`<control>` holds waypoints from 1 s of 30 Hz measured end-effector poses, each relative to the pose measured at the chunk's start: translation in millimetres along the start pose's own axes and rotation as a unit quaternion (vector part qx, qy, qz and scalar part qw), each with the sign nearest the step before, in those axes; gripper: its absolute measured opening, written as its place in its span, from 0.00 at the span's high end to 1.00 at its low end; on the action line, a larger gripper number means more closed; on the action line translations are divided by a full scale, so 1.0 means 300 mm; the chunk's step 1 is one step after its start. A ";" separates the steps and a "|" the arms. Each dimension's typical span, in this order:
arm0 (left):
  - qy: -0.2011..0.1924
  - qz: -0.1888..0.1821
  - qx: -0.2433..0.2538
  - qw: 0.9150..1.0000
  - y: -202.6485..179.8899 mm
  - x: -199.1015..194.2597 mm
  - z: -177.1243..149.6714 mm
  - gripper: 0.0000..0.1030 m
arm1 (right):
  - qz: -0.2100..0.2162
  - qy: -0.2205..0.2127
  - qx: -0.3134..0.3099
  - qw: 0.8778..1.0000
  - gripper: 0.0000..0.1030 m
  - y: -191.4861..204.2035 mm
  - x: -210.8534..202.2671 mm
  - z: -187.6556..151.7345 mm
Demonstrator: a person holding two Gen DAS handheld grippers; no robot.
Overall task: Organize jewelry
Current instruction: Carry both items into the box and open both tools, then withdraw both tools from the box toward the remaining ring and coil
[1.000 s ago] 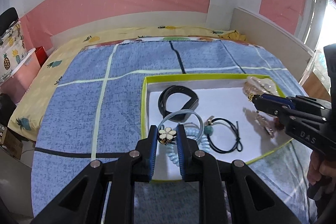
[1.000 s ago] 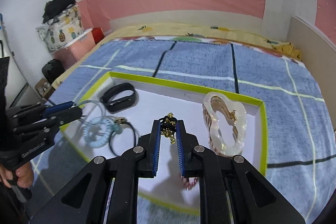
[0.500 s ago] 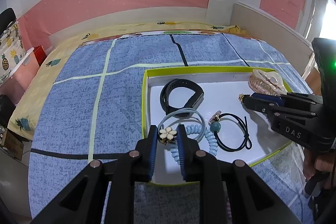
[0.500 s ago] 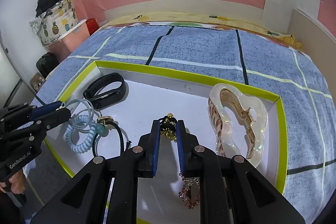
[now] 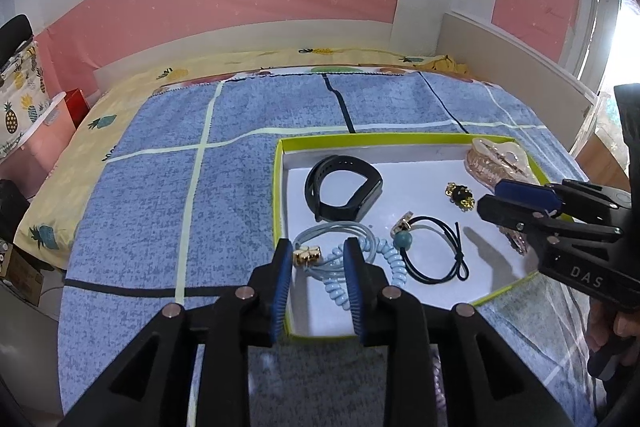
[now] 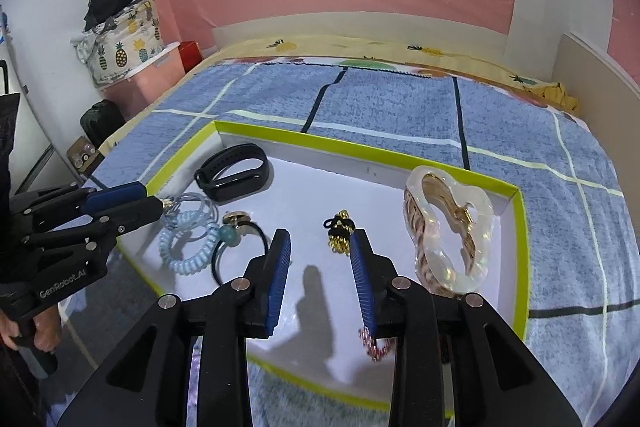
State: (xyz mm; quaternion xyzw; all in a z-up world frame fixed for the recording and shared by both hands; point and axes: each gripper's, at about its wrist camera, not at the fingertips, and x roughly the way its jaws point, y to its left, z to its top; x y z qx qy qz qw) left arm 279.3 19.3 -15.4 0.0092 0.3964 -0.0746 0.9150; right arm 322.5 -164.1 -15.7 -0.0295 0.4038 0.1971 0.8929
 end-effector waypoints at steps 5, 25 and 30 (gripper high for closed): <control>-0.015 0.005 -0.004 1.000 -0.002 -0.076 -0.029 0.73 | 0.000 -0.014 0.001 1.000 0.69 0.006 -0.099 -0.039; -0.066 -0.005 -0.026 0.997 -0.077 -0.495 -0.347 0.73 | -0.008 -0.062 0.006 0.998 0.69 0.111 -0.539 -0.381; -0.082 -0.007 -0.017 0.996 -0.116 -0.586 -0.417 0.73 | -0.010 -0.069 0.004 0.998 0.69 0.151 -0.602 -0.451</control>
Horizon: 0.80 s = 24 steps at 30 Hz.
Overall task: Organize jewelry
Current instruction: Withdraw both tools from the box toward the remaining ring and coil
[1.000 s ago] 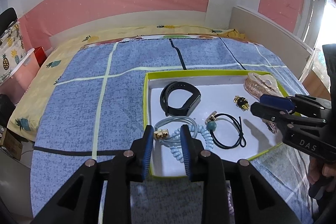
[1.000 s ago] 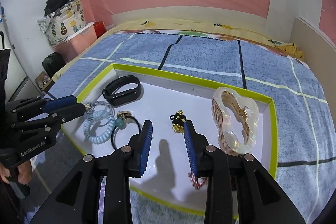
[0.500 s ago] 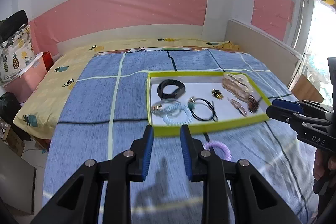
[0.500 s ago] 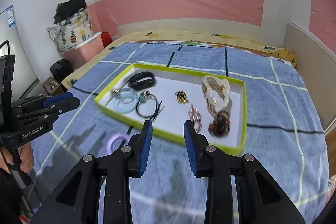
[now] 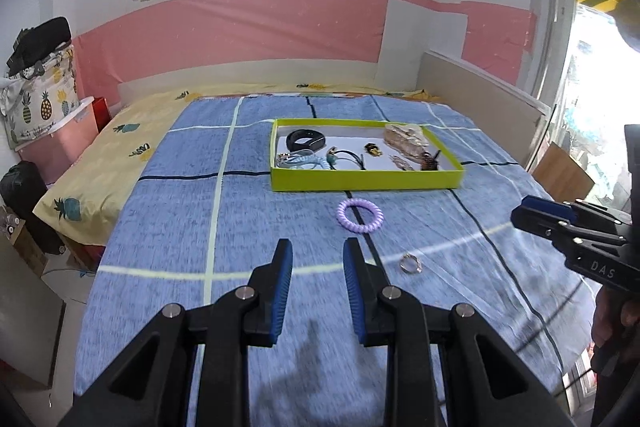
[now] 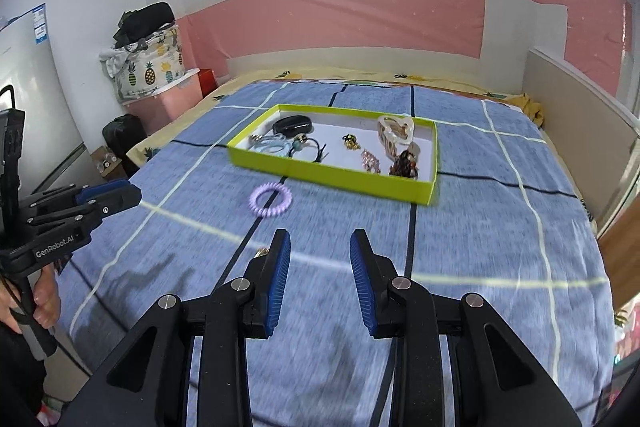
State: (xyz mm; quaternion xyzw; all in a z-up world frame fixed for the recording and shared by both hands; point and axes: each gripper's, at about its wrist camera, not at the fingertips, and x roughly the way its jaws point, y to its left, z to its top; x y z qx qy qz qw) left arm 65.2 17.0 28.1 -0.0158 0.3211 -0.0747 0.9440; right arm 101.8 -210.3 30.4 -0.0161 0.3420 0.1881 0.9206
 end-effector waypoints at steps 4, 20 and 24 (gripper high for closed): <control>-0.012 -0.004 -0.001 1.000 -0.016 -0.059 -0.023 0.73 | 0.002 -0.005 -0.005 1.000 0.69 0.023 -0.037 -0.031; -0.014 0.003 -0.006 1.000 -0.027 -0.081 -0.043 0.73 | 0.003 0.000 0.009 1.000 0.69 0.032 -0.052 -0.071; -0.010 0.002 -0.007 1.000 -0.024 -0.070 -0.044 0.73 | 0.004 0.000 0.008 1.000 0.69 0.035 -0.043 -0.072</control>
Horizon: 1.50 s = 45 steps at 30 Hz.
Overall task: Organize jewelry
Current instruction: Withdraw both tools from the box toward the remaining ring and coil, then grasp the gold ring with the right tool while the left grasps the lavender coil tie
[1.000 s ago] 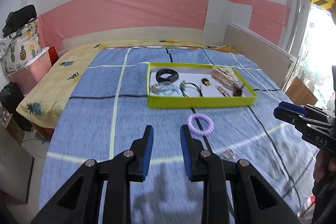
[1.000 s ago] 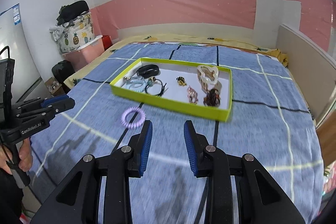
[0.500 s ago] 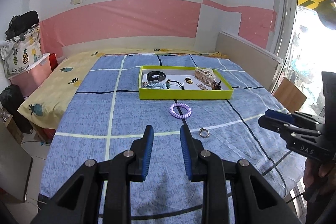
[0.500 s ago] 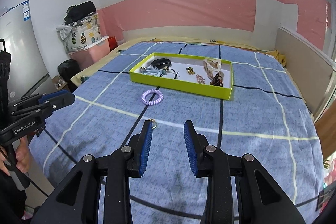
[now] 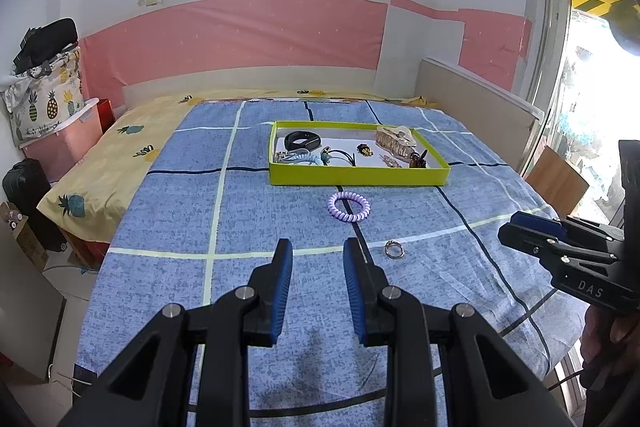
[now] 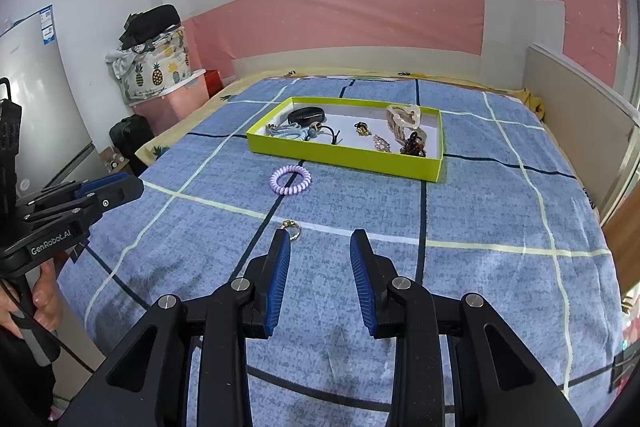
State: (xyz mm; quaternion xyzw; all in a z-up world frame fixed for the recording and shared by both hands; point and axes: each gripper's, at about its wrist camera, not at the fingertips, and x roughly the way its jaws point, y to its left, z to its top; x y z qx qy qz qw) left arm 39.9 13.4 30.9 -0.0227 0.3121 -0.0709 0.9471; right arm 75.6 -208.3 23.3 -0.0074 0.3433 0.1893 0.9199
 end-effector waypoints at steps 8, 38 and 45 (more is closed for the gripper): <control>0.009 -0.002 0.001 1.000 0.020 0.035 0.003 0.73 | 0.009 0.019 -0.011 1.000 0.69 0.036 0.086 0.016; 0.033 -0.016 -0.021 0.999 0.114 0.168 0.047 0.73 | 0.020 0.118 -0.075 0.990 0.79 0.111 0.420 0.027; 0.041 -0.024 -0.018 0.999 0.095 0.197 0.062 0.73 | 0.029 0.106 -0.062 0.992 0.79 0.082 0.394 0.031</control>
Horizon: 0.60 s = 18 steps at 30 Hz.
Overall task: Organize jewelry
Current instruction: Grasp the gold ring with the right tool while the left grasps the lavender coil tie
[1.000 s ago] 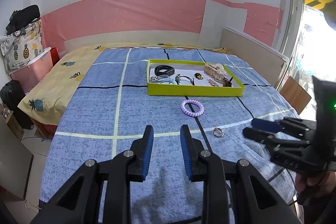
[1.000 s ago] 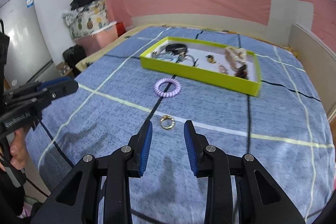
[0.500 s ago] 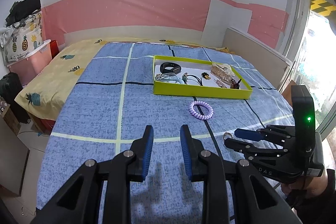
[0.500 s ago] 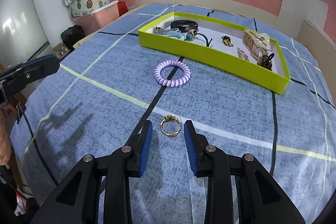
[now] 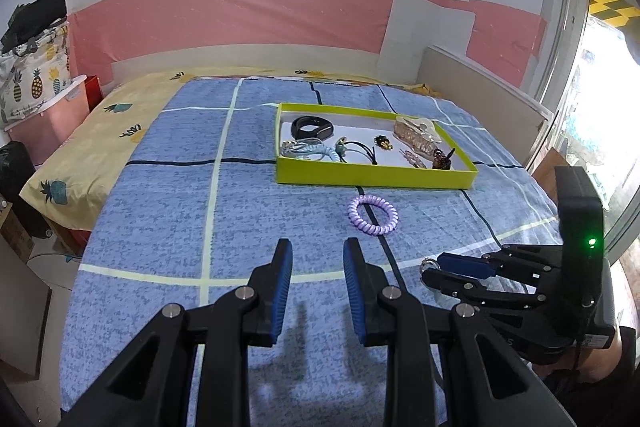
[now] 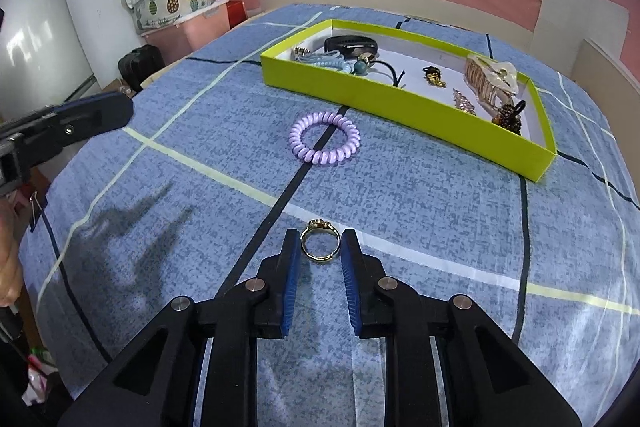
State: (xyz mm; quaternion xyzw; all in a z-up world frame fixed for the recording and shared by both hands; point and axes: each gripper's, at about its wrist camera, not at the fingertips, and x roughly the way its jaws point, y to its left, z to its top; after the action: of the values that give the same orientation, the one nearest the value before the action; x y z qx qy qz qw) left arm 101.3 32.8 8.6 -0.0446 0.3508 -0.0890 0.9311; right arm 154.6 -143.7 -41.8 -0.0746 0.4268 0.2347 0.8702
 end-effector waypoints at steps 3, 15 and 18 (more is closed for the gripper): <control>0.008 -0.007 0.005 1.000 -0.015 0.027 0.009 0.73 | 0.000 -0.009 0.007 1.000 0.79 -0.020 -0.023 -0.001; 0.052 -0.032 0.016 0.998 -0.118 0.231 0.055 0.67 | -0.006 -0.035 0.041 0.999 0.79 -0.124 -0.114 -0.031; 0.060 -0.011 0.014 0.998 -0.129 0.283 0.066 0.67 | -0.005 -0.038 0.047 0.998 0.79 -0.146 -0.122 -0.037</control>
State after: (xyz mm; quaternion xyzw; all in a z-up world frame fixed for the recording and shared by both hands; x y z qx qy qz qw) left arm 171.9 -21.4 -25.5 -0.0299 0.4041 -0.1063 0.9080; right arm 148.1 -198.3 -23.6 -0.0263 0.4035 0.2127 0.8895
